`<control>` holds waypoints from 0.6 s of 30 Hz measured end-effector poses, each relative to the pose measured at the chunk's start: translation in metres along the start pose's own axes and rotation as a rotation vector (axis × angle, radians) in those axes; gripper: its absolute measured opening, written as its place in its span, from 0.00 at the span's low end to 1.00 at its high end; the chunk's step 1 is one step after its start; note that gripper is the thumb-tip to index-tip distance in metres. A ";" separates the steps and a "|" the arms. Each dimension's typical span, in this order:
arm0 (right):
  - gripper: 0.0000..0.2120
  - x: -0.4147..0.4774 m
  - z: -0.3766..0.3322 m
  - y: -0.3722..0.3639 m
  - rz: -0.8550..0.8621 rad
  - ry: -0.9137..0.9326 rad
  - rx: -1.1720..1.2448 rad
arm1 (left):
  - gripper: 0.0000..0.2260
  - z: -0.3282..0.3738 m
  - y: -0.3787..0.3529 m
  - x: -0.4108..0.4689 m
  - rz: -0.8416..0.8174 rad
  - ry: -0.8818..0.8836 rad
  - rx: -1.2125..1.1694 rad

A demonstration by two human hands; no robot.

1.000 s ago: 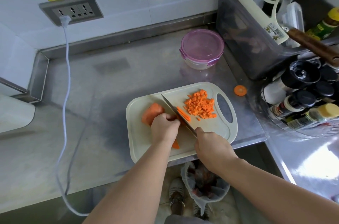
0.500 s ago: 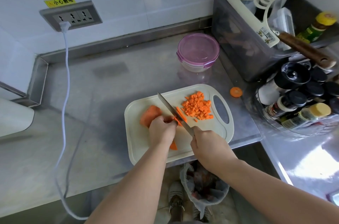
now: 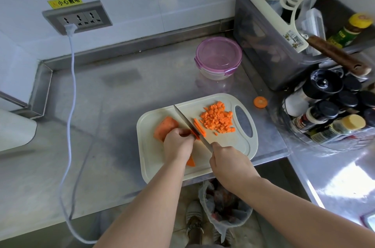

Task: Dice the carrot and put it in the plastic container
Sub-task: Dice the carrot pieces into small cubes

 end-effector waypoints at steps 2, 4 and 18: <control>0.11 0.000 -0.001 0.000 -0.007 0.000 -0.007 | 0.07 -0.001 -0.001 0.001 -0.005 0.003 -0.006; 0.12 0.001 -0.001 -0.001 -0.012 0.002 -0.015 | 0.06 -0.001 -0.001 0.002 -0.005 0.007 -0.014; 0.12 0.007 0.004 -0.013 -0.050 -0.017 -0.053 | 0.05 0.002 0.002 0.000 -0.008 -0.033 0.011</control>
Point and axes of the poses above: each hand's wrist, its own x-axis towards the middle knuckle, its own y-axis out of the back of the hand, z = x × y, the point moved 6 cm from there along x, towards the middle knuckle, and after that the axes turned 15 degrees about z, right-handed, at the moved point
